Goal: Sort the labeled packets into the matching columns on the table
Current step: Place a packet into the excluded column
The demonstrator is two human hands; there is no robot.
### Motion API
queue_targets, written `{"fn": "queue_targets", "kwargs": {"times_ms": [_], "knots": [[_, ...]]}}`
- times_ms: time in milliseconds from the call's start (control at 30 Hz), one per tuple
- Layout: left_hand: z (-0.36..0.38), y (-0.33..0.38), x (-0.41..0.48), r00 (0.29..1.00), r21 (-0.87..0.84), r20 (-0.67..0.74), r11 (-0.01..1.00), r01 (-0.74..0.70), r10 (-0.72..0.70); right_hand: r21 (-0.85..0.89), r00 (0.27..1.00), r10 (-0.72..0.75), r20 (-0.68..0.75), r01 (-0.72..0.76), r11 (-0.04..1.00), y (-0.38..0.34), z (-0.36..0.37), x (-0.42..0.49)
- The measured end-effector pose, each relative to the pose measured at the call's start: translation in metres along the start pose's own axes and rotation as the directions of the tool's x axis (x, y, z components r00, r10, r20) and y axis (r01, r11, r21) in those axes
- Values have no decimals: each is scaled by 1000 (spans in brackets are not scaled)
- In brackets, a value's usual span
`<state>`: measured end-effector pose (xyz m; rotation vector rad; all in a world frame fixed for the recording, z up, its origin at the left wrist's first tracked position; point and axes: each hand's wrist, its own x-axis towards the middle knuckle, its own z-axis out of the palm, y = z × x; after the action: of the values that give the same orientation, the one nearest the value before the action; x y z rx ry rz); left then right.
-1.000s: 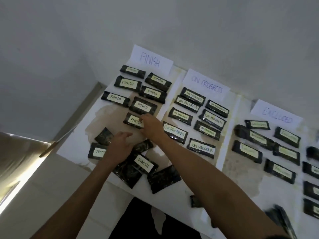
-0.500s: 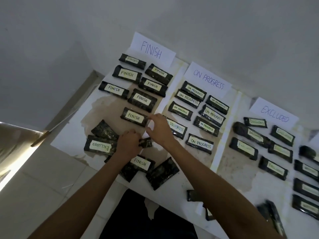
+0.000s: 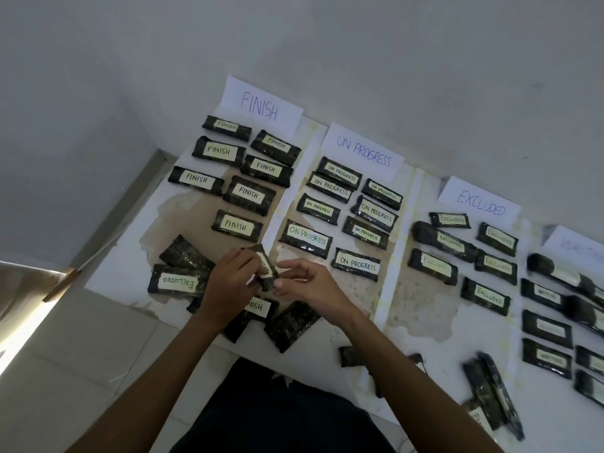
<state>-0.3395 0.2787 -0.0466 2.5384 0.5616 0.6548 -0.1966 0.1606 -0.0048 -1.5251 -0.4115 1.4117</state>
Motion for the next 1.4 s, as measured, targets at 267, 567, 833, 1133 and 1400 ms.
{"fn": "queue_targets", "kwargs": {"times_ms": [267,567,833,1133,1400], "knots": [[-5,7,6,987,42,61,988,148,-150,-9,990,-15,-140,13,1000,0,11,4],[-17,20,22,590,-612,495,226,758,-638,-130,990,-18,-140,-1,992,6,2,1],[4,28,38,509,-215,783,614,760,-356,-743,931,-363,-30,222,631,20,-30,-14],[36,64,57,480,-201,852,715,669,-210,-938,868,-423,261,331,99,28,-65,-37],[80,129,69,655,-213,716,817,536,-243,-971,864,-492,-106,17,240,54,-141,-72]]}}
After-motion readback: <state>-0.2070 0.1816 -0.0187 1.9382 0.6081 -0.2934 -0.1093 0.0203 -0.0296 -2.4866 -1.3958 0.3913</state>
